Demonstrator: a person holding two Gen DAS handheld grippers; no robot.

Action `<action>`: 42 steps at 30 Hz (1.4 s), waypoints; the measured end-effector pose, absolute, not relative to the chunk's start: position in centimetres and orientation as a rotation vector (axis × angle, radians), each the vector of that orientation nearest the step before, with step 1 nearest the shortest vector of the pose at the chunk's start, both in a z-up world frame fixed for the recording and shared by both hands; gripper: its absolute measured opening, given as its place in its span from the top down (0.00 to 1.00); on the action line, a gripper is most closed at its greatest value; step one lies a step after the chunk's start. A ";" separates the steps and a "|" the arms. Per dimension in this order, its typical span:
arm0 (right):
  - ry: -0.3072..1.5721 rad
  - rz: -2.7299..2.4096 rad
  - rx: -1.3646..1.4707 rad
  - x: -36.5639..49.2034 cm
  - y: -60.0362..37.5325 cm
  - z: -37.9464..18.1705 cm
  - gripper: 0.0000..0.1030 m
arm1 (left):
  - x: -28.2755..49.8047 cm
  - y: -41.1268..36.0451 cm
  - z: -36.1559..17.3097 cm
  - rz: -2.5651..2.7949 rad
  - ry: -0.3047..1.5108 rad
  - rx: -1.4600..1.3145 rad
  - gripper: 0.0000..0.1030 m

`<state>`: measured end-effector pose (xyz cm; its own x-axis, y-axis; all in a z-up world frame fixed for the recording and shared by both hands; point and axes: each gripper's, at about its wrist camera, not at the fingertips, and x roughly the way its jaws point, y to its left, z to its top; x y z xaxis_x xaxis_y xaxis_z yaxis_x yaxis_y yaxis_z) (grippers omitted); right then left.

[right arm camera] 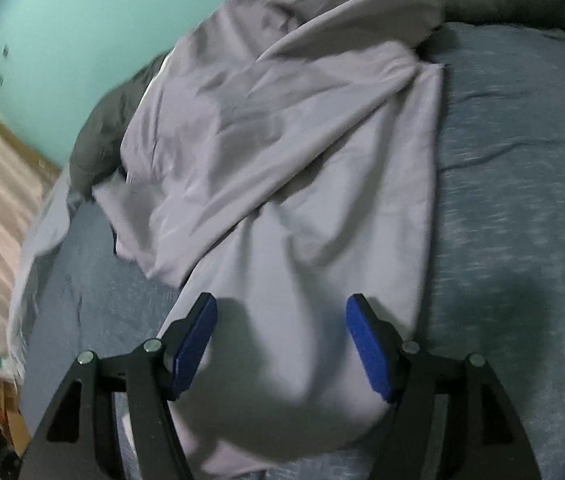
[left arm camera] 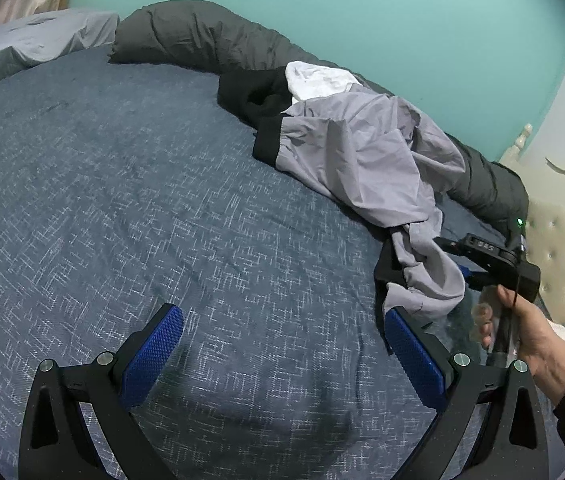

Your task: Fold clothes

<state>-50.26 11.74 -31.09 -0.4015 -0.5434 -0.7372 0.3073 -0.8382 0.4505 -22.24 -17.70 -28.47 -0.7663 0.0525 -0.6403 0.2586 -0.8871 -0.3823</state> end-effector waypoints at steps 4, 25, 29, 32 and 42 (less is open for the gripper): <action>-0.224 -2.210 1.324 -49.0 9.0 -31.3 0.86 | -22.2 -17.2 -28.2 -2.774 0.685 1.031 0.00; -0.383 -2.240 1.277 -35.2 14.1 -24.9 0.34 | -16.3 -15.3 -24.8 -2.774 0.717 0.973 0.00; -0.439 -2.269 1.281 -37.1 14.7 -25.3 0.27 | -15.6 -15.1 -25.8 -2.763 0.718 0.997 0.00; -0.434 -2.279 1.315 -39.0 14.5 -26.3 0.27 | -16.3 -15.2 -26.2 -2.759 0.707 1.004 0.00; -0.546 -2.336 1.393 -46.2 16.0 -31.6 0.27 | -18.6 -16.3 -27.8 -2.733 0.687 1.041 0.00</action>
